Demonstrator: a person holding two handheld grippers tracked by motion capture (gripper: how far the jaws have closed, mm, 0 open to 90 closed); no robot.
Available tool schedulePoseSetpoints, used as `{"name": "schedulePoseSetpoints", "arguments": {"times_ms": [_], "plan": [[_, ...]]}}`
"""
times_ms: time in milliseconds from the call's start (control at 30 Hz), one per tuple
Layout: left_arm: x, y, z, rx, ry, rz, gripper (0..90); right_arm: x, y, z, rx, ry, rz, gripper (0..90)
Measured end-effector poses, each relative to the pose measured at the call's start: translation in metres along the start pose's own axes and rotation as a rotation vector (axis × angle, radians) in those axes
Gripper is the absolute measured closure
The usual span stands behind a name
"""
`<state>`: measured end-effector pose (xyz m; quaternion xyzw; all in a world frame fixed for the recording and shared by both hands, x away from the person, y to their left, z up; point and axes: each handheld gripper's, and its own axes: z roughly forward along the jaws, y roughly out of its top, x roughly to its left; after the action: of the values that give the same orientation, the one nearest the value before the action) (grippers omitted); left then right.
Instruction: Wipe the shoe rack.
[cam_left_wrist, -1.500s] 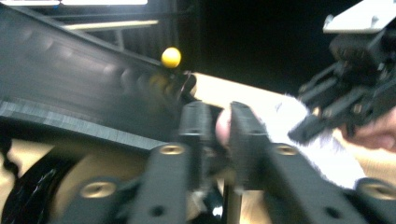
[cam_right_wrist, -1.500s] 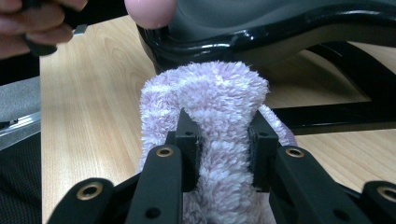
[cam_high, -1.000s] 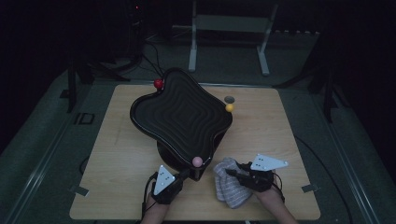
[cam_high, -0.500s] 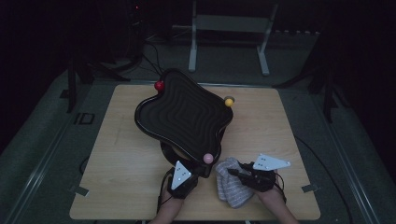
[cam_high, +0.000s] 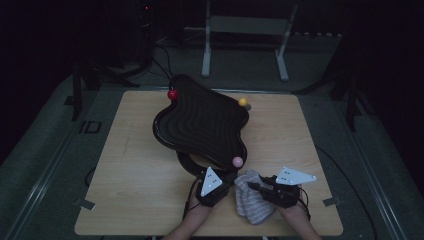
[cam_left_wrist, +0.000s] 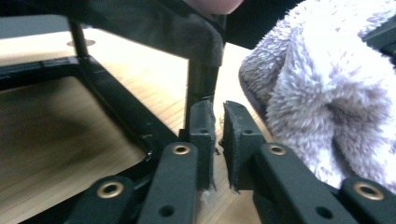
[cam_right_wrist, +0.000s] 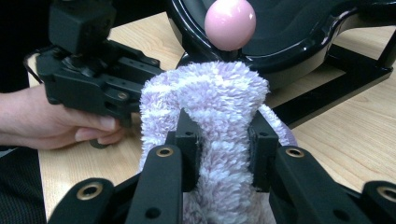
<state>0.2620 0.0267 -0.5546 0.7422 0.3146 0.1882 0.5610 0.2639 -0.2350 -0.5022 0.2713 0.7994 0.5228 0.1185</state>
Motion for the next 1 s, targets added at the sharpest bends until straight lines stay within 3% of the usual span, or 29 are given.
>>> {"name": "schedulePoseSetpoints", "arguments": {"times_ms": [200,267,367,500,567,600,733,800,900,933,1000], "plan": [[0.032,-0.011,-0.036,0.008,0.097,-0.006,77.2,0.001,0.002,0.0,-0.009,0.013,0.006,72.0],[0.048,-0.013,-0.048,-0.001,0.116,0.007,70.1,0.001,0.002,0.0,-0.011,0.012,0.0,72.0],[0.072,-0.013,-0.062,-0.018,0.172,-0.034,63.0,0.002,0.003,0.0,-0.012,0.012,0.003,72.0],[0.106,-0.009,-0.073,-0.058,0.276,-0.083,61.1,0.003,0.003,0.002,-0.012,0.016,-0.001,71.9],[0.123,-0.007,-0.074,-0.077,0.306,-0.112,59.8,0.004,0.003,0.002,-0.013,0.018,0.001,71.9],[0.133,-0.005,-0.073,-0.093,0.299,-0.124,59.8,0.004,0.003,0.003,-0.01,0.019,-0.001,71.9],[0.158,-0.001,-0.062,-0.09,0.334,-0.131,59.5,0.004,0.003,0.003,-0.01,0.021,0.0,71.9],[0.17,0.0,-0.052,-0.063,0.351,-0.11,59.5,0.004,0.003,0.004,-0.007,0.021,-0.003,71.9],[0.182,0.003,-0.039,-0.036,0.324,-0.106,57.4,0.003,0.002,0.004,-0.005,0.026,0.004,71.9],[0.185,0.004,-0.034,-0.027,0.333,-0.092,56.5,0.003,0.002,0.004,-0.004,0.026,0.003,71.8],[0.191,0.006,-0.028,-0.043,0.334,-0.096,56.0,0.003,0.002,0.004,-0.001,0.026,0.001,71.9]]}}
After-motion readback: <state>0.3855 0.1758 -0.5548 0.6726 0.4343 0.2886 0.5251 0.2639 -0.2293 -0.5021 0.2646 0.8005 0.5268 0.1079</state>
